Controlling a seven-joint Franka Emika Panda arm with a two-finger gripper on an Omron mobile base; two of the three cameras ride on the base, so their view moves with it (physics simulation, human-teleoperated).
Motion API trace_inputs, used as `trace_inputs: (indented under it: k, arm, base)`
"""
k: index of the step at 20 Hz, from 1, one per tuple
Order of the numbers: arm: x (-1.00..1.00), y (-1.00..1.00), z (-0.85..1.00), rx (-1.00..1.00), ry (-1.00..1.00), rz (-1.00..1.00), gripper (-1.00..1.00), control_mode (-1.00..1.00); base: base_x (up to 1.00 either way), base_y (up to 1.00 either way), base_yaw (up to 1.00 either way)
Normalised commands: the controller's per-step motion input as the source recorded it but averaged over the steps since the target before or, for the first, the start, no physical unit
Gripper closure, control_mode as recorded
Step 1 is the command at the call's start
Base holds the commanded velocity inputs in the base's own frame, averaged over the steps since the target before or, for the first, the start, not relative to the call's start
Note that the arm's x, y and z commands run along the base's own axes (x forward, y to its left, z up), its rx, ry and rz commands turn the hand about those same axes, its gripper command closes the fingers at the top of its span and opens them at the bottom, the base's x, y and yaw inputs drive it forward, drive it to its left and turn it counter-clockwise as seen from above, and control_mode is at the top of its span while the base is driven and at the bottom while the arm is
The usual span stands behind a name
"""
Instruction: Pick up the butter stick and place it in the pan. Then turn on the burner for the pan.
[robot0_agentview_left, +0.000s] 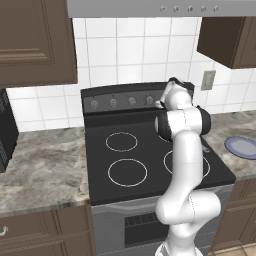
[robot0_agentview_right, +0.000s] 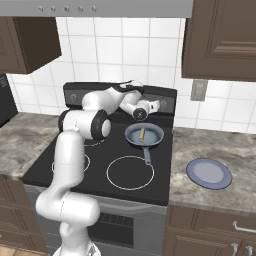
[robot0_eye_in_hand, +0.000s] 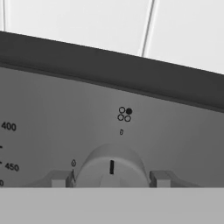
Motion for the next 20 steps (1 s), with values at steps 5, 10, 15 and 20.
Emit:
trace_inputs:
  k: [5, 10, 15, 20]
  arm:
    - [0.0, 0.0, 0.0, -0.06, 0.0, 0.06, 1.0, -1.0]
    - [0.0, 0.0, -0.03, -0.03, 0.0, 0.06, 1.0, -1.0]
    - [0.0, 0.0, -0.05, 0.0, -0.03, 0.04, 1.0, -1.0]
    - [0.0, 0.0, -0.09, -0.01, -0.02, 0.05, 1.0, -1.0]
  base:
    - [0.0, 0.0, 0.0]
    - [0.0, 0.0, 0.0]
    - [0.0, 0.0, 0.0]
    - [0.0, 0.0, 0.0]
